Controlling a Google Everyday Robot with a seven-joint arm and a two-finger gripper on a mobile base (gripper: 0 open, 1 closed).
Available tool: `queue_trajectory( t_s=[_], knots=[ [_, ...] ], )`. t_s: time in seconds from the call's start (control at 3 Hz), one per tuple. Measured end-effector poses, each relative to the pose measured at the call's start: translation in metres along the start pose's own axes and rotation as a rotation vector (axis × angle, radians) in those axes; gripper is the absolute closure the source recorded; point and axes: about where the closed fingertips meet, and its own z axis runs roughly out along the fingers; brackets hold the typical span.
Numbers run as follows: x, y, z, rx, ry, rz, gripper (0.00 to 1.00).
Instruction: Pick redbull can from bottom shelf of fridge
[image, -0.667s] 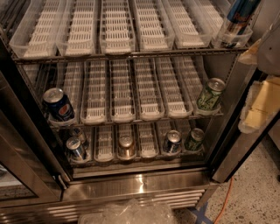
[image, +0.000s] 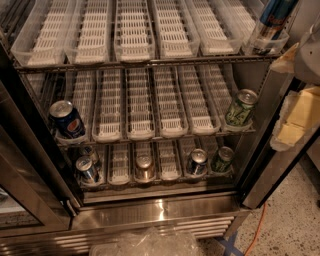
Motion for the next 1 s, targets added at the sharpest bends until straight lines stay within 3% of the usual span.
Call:
queue_trajectory(
  t_s=[0.33, 0.67, 1.0],
  knots=[
    [0.0032, -0.0048, 0.0168, -0.020, -0.138, 0.024, 0.00],
    [0.0020, 0.0047, 0.0106, -0.039, -0.211, 0.064, 0.00],
    [0.0008, 0.0045, 0.0110, -0.040, -0.212, 0.061, 0.00]
  ],
)
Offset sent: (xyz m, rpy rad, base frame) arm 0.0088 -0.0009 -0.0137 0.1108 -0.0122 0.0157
